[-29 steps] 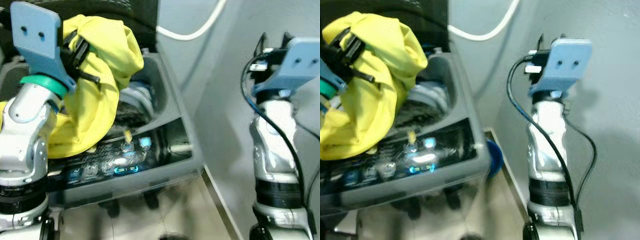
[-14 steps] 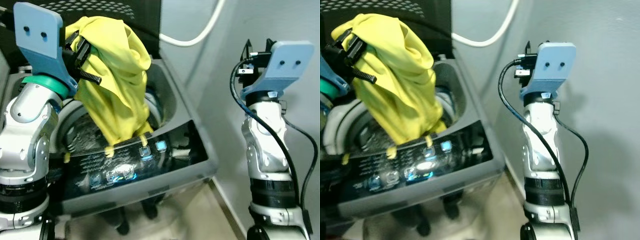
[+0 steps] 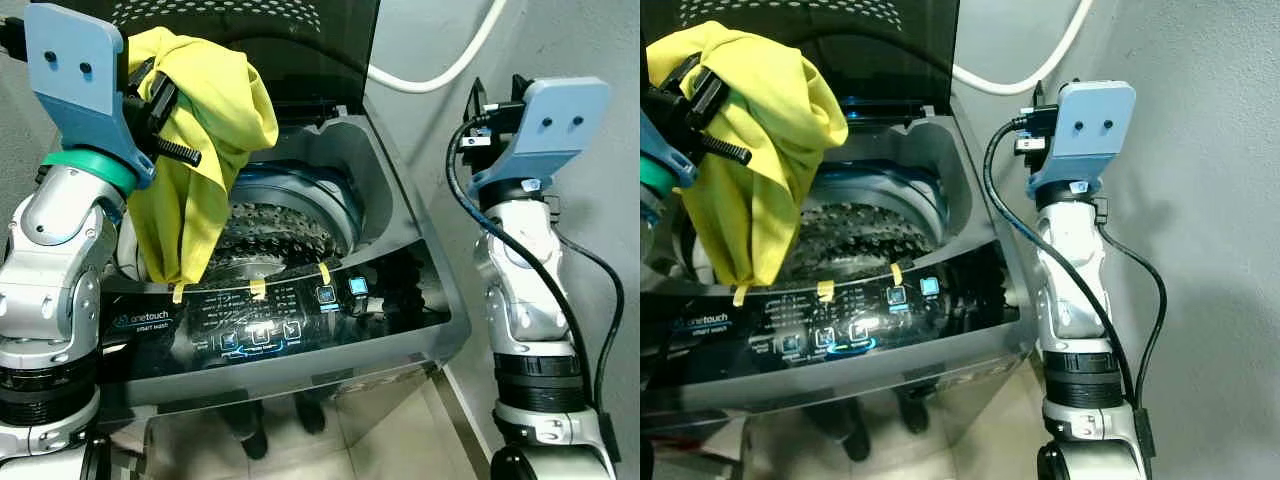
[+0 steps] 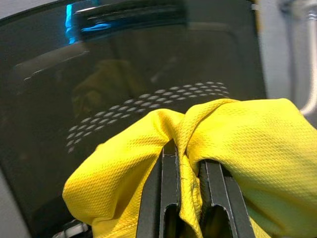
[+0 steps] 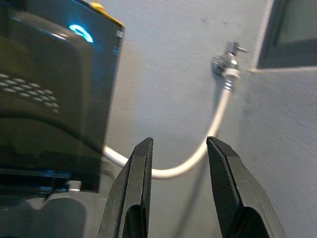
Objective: Clothes washing
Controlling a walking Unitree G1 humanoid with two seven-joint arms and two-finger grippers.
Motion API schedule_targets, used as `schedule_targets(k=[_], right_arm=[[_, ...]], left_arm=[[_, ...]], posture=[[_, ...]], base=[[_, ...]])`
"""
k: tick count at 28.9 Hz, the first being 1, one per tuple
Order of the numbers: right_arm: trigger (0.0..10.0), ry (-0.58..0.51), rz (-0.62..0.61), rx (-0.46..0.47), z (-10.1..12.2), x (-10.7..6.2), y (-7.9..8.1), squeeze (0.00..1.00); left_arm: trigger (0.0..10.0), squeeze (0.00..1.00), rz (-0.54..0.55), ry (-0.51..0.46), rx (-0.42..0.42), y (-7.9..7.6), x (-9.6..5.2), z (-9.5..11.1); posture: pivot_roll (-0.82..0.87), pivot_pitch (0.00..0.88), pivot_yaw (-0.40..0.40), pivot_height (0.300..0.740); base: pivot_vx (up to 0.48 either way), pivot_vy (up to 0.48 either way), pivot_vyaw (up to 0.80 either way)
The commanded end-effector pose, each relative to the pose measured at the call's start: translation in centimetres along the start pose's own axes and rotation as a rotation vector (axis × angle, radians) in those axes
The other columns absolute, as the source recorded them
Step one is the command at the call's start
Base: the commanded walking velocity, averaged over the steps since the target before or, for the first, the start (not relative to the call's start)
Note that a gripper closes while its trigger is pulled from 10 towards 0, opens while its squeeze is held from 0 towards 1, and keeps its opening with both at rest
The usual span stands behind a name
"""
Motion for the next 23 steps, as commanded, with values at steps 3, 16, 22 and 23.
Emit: schedule_targets(k=[3, 16, 22, 23], right_arm=[[10.0, -0.028, 0.046, -0.003, 0.4, 0.3, 0.6, 0.00], [10.0, -0.224, 0.062, 0.048, 4.4, 3.5, 2.2, 0.00], [10.0, -0.211, 0.056, 0.007, 4.0, 3.5, 1.5, 0.00], [10.0, -0.174, 0.094, -0.021, 3.3, 3.4, 1.6, 0.00]], left_arm=[[10.0, 0.00, -0.079, -0.079, 0.023, -0.8, 0.7, 1.1], [10.0, 0.00, -0.263, -0.182, -0.013, -3.7, 9.5, 3.6], [10.0, 0.00, -0.353, 0.119, -0.122, -3.4, 7.9, -1.5], [10.0, 0.00, -0.366, 0.164, -0.175, -3.2, 6.9, -2.2]], posture=[[0.09, 0.056, -0.008, 0.740], [0.08, 0.064, -0.005, 0.740], [0.08, 0.079, 0.002, 0.740], [0.08, 0.087, 0.002, 0.740]], base=[[0.000, 0.000, 0.00], [0.000, 0.000, 0.00], [0.000, 0.000, 0.00], [0.000, 0.000, 0.00]])
Point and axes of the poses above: a point about 5 cm out from each wrist's last joint towards the gripper, its own x axis pointing out of the wrist towards the gripper, its own z axis along the axis of the wrist's last joint, y = z × x, the point moved 1 cm from there along x, pointing out of the wrist towards the gripper, and after that the axes turned 8 degrees about x, right-handed, at the moved point
